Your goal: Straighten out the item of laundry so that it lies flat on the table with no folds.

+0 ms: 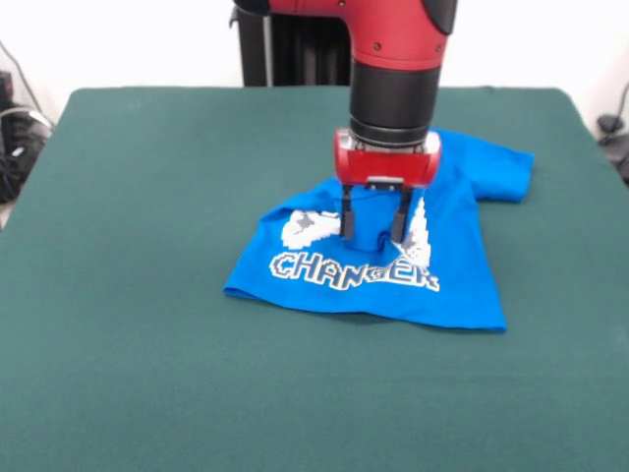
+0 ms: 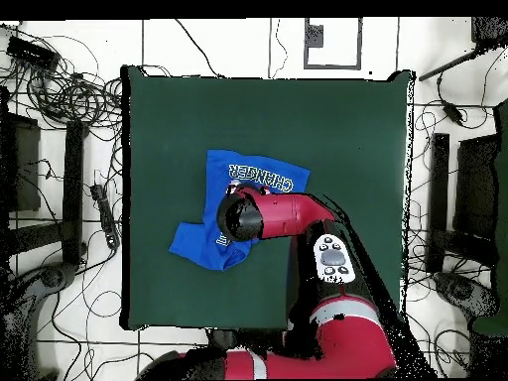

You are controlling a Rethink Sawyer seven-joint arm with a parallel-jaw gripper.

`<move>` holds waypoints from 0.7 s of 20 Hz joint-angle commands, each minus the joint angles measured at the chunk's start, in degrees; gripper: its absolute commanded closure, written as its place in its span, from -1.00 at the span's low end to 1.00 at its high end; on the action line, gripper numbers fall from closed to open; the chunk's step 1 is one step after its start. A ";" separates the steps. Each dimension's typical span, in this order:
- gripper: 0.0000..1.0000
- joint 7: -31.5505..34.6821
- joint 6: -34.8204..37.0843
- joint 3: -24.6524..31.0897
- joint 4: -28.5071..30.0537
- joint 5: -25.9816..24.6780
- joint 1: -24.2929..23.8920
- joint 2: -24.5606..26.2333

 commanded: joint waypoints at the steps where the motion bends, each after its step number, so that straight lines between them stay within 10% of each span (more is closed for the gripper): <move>1: -1.00 0.30 3.97 3.92 3.71 -2.34 -0.65 2.60; 14: -1.00 -0.57 4.11 3.36 6.34 -4.26 -1.31 1.25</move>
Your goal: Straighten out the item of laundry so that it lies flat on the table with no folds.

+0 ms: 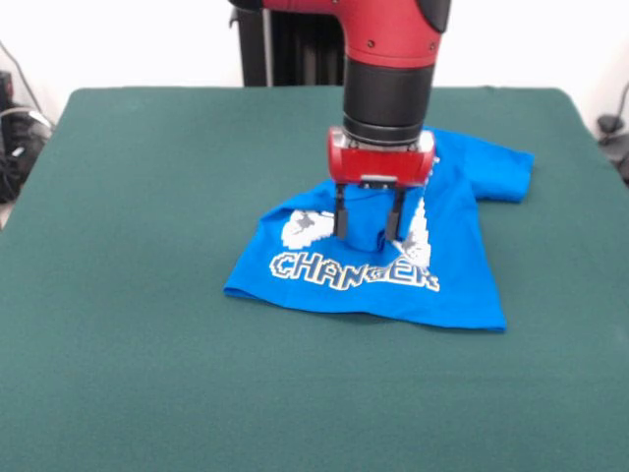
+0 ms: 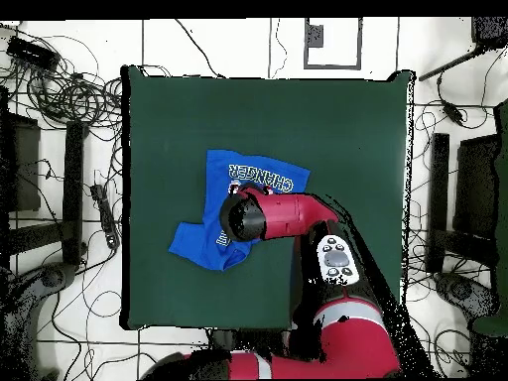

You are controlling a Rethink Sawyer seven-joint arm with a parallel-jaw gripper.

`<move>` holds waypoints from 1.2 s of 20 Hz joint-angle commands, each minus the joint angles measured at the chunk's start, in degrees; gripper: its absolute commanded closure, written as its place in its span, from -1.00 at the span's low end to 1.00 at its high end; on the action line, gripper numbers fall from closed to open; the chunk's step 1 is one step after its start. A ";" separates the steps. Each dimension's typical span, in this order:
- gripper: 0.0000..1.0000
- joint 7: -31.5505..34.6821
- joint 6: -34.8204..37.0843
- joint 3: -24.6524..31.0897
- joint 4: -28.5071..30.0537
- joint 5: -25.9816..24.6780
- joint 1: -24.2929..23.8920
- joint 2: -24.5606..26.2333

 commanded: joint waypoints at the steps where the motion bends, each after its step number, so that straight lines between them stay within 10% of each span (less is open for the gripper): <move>1: -1.00 -0.35 3.97 3.39 6.62 -3.46 -0.76 1.56; 24: -1.00 2.88 0.74 3.24 10.76 -4.12 0.41 2.01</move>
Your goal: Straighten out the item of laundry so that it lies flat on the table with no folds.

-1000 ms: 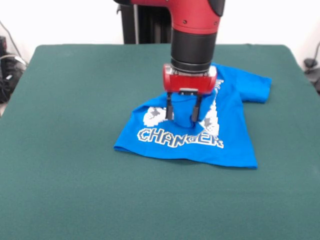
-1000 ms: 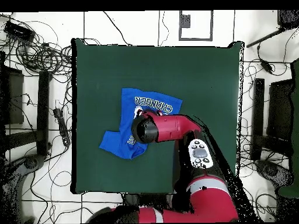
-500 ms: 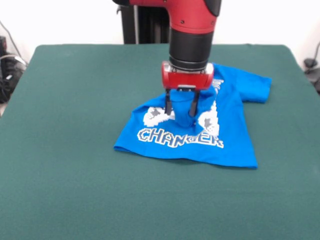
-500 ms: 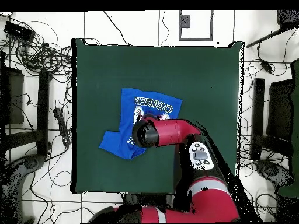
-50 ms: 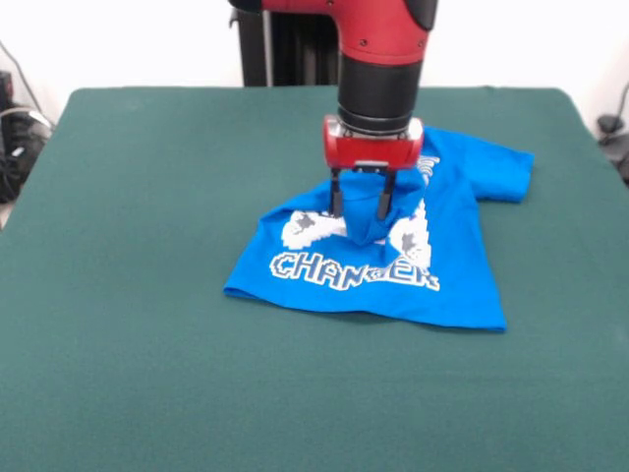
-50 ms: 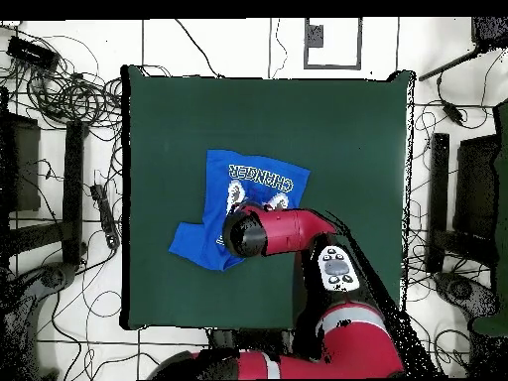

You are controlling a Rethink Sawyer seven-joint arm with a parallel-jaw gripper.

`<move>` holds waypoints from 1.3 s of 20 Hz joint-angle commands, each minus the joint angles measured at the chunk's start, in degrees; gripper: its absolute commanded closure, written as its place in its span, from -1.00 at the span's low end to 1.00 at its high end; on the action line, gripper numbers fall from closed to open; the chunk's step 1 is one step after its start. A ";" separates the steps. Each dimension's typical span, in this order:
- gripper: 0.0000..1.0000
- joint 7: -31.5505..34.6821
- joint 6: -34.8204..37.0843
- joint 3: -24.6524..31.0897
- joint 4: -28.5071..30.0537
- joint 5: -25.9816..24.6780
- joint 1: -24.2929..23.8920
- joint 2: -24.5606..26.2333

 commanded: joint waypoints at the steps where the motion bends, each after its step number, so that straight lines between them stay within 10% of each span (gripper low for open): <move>1: -1.00 2.78 0.73 3.06 6.02 -2.50 1.13 1.74; 26: -1.00 -1.86 7.93 5.96 0.34 -7.41 -4.36 0.17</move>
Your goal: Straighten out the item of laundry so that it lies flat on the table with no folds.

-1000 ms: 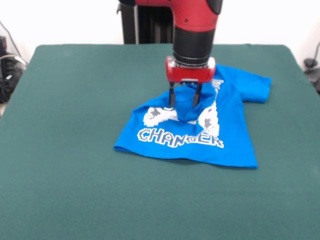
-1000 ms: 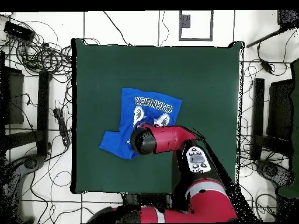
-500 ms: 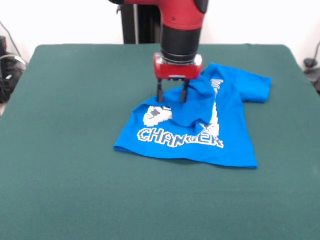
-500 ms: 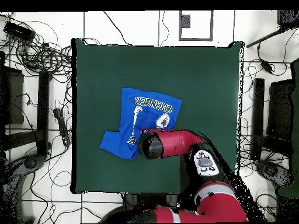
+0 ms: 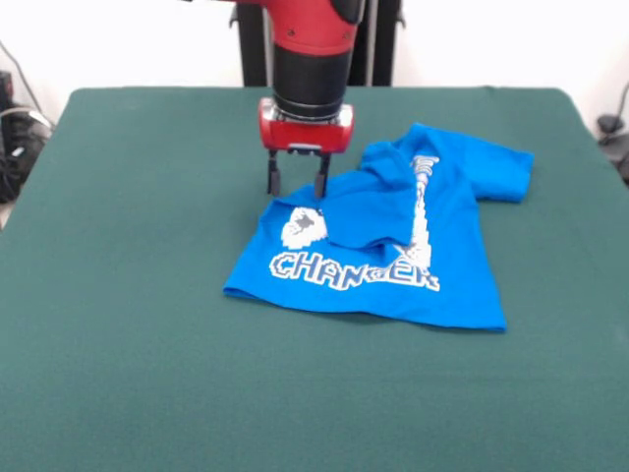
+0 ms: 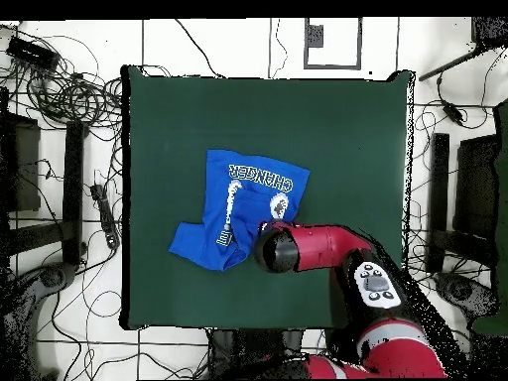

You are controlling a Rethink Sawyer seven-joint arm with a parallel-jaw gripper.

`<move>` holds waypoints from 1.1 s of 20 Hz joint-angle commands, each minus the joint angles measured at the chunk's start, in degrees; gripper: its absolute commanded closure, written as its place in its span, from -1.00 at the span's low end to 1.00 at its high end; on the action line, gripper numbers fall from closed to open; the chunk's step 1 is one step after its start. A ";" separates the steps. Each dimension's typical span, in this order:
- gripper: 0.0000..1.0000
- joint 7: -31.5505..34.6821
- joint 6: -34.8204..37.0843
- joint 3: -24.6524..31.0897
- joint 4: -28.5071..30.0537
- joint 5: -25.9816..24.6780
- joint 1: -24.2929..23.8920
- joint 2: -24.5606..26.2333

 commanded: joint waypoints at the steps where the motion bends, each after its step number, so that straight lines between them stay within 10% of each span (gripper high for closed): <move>1: -1.00 -1.38 6.99 6.16 -2.52 0.01 2.88 1.17; 22: -1.00 5.30 7.65 5.20 -5.27 5.80 9.18 1.92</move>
